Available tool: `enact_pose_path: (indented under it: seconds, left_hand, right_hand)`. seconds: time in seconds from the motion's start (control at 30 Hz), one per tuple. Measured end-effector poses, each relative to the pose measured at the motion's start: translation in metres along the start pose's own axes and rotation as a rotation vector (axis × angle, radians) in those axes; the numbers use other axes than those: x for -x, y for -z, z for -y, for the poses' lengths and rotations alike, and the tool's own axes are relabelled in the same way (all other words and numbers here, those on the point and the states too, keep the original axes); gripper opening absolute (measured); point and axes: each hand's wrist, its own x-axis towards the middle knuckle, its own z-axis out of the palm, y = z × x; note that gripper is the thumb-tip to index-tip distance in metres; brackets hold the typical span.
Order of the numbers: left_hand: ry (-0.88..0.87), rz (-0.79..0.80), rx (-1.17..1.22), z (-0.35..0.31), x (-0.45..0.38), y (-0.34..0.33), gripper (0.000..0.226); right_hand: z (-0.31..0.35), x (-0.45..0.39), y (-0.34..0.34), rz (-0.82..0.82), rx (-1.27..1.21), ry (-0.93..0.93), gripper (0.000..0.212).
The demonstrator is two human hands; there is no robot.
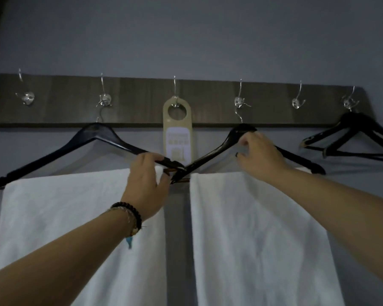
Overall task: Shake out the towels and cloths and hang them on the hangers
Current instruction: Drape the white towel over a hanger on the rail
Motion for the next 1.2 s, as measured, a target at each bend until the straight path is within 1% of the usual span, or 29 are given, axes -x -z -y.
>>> enact_pose_path:
  seconds: [0.07, 0.17, 0.27, 0.33, 0.4, 0.5, 0.63, 0.7, 0.83, 0.93, 1.0, 1.13, 1.2]
  left_hand:
    - [-0.007, 0.057, 0.007, -0.023, -0.004, -0.025, 0.03]
    - [-0.009, 0.141, -0.069, -0.048, -0.008, -0.057, 0.039]
    - [0.029, 0.251, -0.203, -0.057, -0.017, -0.081, 0.054]
    - [0.07, 0.303, -0.27, -0.058, -0.019, -0.092, 0.059]
    - [0.088, 0.319, -0.269, -0.06, -0.013, -0.101, 0.063]
    - [0.061, 0.312, -0.24, -0.062, 0.01, -0.111, 0.066]
    - [0.038, 0.326, -0.205, -0.063, 0.048, -0.106, 0.07]
    - [0.043, 0.352, -0.149, -0.069, 0.071, -0.095, 0.071]
    - [0.023, 0.421, -0.052, -0.089, 0.132, -0.054, 0.071]
    - [0.028, 0.477, -0.006, -0.103, 0.185, -0.01, 0.071]
    - [0.049, 0.542, 0.0, -0.106, 0.224, 0.024, 0.07]
    - [0.051, 0.664, 0.013, -0.099, 0.315, 0.088, 0.071]
    - [0.083, 0.727, 0.016, -0.094, 0.359, 0.117, 0.071]
  right_hand:
    - [-0.031, -0.003, 0.009, -0.042, -0.009, -0.087, 0.036]
    - [-0.074, -0.005, 0.019, -0.026, 0.041, -0.187, 0.048]
    - [-0.112, -0.007, 0.026, 0.076, 0.085, -0.259, 0.06]
    - [-0.135, -0.006, 0.028, 0.15, 0.068, -0.311, 0.062]
    - [-0.152, 0.0, 0.026, 0.148, 0.021, -0.315, 0.061]
    - [-0.158, 0.02, 0.021, 0.116, 0.006, -0.231, 0.058]
    - [-0.134, 0.061, 0.026, 0.161, 0.013, -0.067, 0.063]
    - [-0.118, 0.089, 0.035, 0.185, -0.032, -0.02, 0.062]
    - [-0.076, 0.164, 0.06, 0.265, -0.195, -0.037, 0.061]
    - [-0.033, 0.226, 0.08, 0.299, -0.247, -0.034, 0.059]
    - [-0.002, 0.268, 0.092, 0.345, -0.283, -0.052, 0.058]
    - [0.059, 0.352, 0.111, 0.489, -0.288, -0.093, 0.058]
    - [0.087, 0.391, 0.118, 0.558, -0.278, -0.133, 0.059]
